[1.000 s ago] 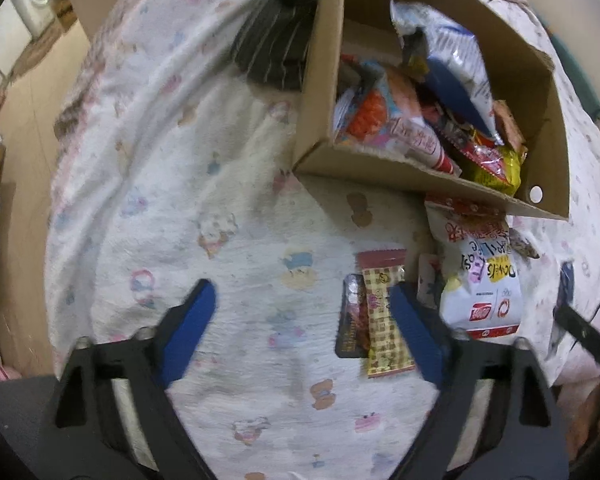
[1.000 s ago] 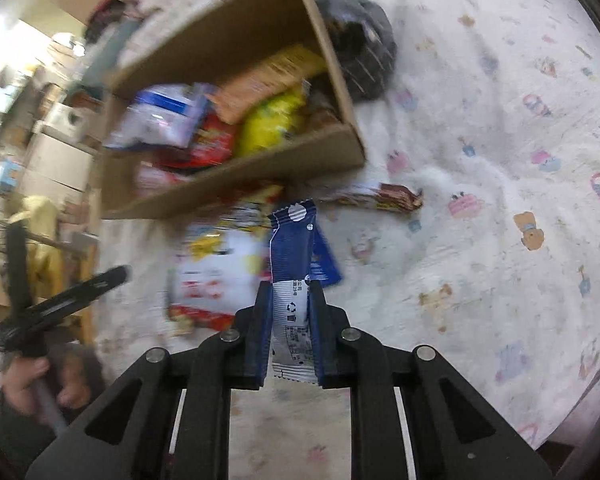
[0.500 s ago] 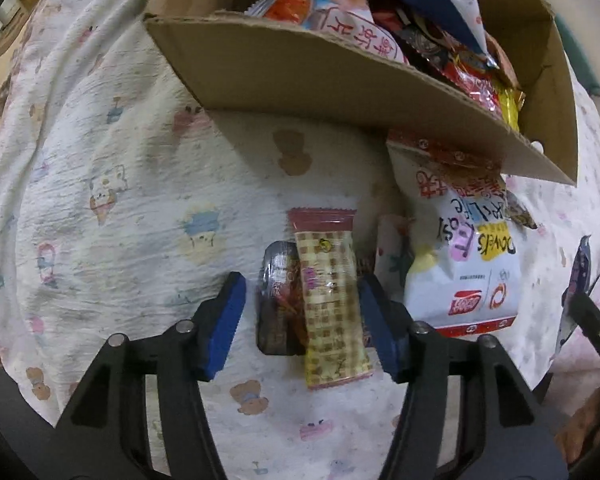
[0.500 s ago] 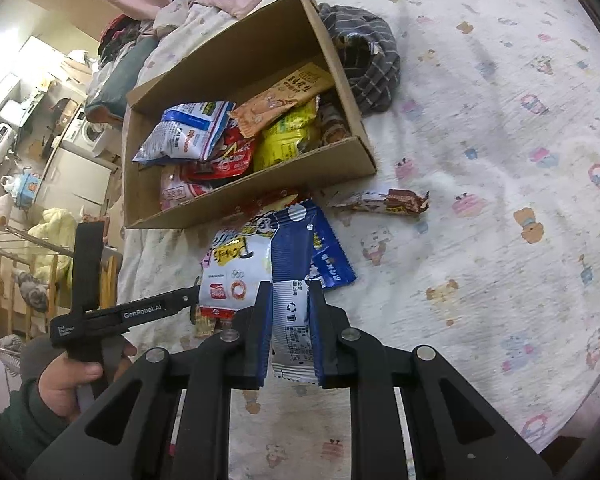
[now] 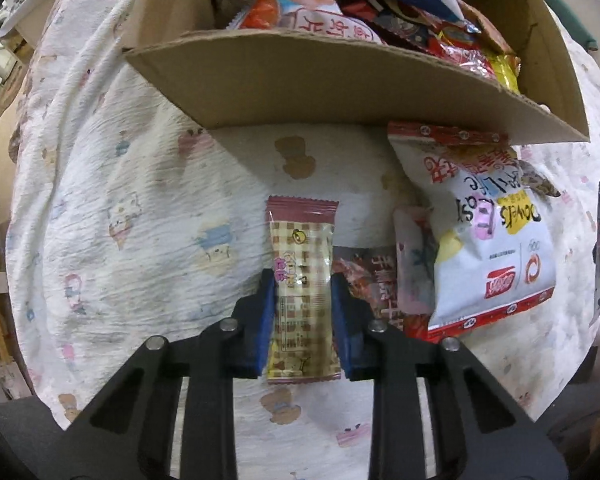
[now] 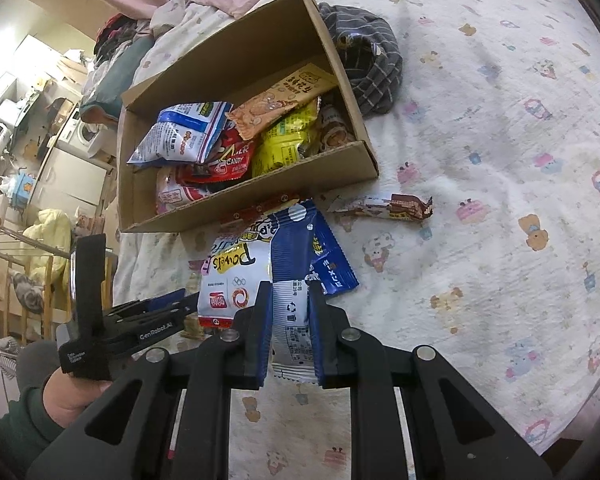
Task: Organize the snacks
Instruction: 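Carry both snacks into the box and open both tools to release them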
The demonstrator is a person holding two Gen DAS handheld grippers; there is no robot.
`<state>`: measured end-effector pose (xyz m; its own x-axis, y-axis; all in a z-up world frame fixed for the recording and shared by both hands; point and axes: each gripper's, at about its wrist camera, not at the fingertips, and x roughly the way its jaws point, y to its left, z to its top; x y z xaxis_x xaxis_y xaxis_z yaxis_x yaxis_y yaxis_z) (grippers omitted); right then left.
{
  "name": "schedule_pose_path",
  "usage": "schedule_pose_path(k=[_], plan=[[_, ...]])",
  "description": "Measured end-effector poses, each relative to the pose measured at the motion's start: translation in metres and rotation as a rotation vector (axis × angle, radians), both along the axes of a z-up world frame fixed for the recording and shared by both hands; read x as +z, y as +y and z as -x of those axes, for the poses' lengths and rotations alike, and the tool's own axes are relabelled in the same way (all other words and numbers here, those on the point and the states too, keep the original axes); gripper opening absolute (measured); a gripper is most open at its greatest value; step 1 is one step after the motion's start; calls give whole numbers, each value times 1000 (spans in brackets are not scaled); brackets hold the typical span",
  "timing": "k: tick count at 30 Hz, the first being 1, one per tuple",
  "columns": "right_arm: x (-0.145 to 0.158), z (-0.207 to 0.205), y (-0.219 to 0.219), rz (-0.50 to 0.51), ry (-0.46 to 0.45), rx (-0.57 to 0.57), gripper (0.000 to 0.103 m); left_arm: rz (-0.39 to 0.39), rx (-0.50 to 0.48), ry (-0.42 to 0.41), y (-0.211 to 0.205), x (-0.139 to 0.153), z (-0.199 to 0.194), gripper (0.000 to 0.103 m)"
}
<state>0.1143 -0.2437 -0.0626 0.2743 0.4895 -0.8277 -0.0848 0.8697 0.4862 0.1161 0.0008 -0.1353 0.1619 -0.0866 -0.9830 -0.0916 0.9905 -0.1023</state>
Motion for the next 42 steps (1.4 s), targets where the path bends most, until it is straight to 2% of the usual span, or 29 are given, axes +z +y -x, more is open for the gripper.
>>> schedule_pose_path(k=[6, 10, 13, 18, 23, 27, 30, 34, 36, 39, 40, 42], plan=[[2, 1, 4, 4, -11, 9, 17, 3, 11, -23, 10, 6, 15, 23], [5, 3, 6, 4, -21, 15, 17, 24, 19, -54, 16, 23, 26, 23], [9, 5, 6, -6, -31, 18, 17, 19, 29, -108, 21, 47, 38, 23], [21, 4, 6, -32, -67, 21, 17, 66, 75, -210, 34, 98, 42, 23], [39, -9, 2, -69, -118, 7, 17, 40, 20, -350, 19, 159, 13, 23], [55, -34, 0, -87, -158, -8, 17, 9, -22, -398, 8, 182, -20, 23], [61, -59, 2, -99, -184, -17, 17, 4, -53, -396, -8, 186, -53, 23], [61, -90, 6, -77, -223, -9, 17, 20, -79, -337, -29, 166, -94, 23], [55, -103, 6, -65, -218, -8, 17, 1, -76, -310, -37, 155, -107, 23], [44, -118, 11, 2, -209, 8, 18, -48, -116, -317, -57, 146, -130, 23], [38, -123, 14, 39, -193, 12, 18, -58, -125, -314, -62, 143, -136, 23], [31, -128, 16, 52, -166, 5, 18, -62, -128, -308, -68, 140, -145, 23]])
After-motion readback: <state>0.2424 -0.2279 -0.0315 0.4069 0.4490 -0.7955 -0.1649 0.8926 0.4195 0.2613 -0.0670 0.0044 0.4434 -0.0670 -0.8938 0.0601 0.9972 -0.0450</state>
